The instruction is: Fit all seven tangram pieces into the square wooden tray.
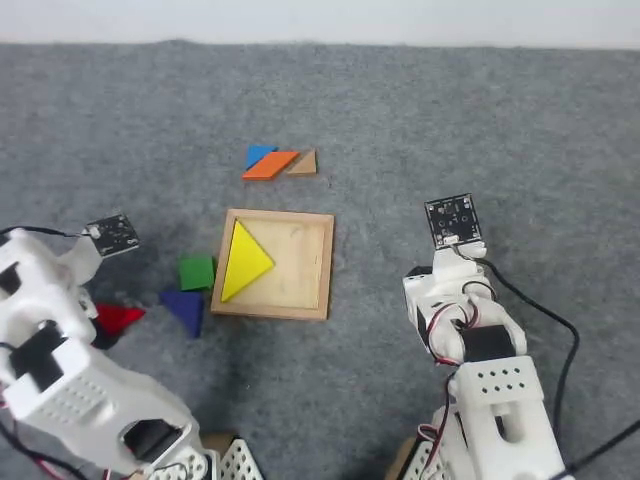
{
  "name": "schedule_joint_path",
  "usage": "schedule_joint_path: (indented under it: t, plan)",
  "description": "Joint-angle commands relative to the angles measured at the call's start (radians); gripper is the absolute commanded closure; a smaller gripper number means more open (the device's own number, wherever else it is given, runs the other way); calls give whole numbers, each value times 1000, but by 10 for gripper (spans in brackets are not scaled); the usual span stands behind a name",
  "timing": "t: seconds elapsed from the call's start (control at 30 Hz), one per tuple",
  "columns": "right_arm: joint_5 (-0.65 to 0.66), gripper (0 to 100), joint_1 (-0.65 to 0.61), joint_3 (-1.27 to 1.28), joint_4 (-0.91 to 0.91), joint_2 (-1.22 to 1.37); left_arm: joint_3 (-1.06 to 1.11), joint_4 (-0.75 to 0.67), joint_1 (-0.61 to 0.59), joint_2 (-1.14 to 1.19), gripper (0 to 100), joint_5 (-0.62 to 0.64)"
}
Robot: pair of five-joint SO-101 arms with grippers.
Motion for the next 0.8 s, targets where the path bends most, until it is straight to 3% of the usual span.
schedule_joint_path:
  t: [0.0,0.07,0.77]
  plan:
    - [15,990,2,-12,-21,-31,-1,-18,-23,5,956,-28]
    - [15,990,2,-12,-21,-31,-2,-20,-23,5,991,-31]
    - [15,990,2,-12,-21,-31,-5,-20,-80,-2,989,-12]
